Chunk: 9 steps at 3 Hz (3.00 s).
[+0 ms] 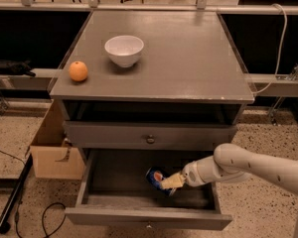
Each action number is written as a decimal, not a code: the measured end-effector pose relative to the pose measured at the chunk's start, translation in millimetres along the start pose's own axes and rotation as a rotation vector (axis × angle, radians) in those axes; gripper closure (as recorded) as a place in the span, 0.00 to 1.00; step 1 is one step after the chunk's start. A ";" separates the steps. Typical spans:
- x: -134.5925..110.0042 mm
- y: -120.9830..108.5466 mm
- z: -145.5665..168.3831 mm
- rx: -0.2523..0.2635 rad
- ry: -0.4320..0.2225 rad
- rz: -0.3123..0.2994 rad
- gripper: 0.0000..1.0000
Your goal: Place pepsi can into middle drawer
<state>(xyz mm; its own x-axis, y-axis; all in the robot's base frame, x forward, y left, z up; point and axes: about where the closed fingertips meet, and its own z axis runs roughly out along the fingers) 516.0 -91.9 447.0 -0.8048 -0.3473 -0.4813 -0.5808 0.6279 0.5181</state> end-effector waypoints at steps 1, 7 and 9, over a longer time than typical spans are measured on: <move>2.6 -7.7 6.7 0.017 0.031 0.013 1.00; 1.4 -38.7 15.8 0.042 0.038 0.061 0.28; 1.4 -38.6 15.9 0.042 0.039 0.061 0.00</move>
Offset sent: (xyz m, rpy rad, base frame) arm 0.0236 -0.0126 -0.0286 -0.0713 0.0509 -0.0332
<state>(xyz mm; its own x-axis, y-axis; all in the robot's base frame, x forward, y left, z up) 539.2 -105.5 415.1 -0.8429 -0.3338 -0.4220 -0.5259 0.6766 0.5153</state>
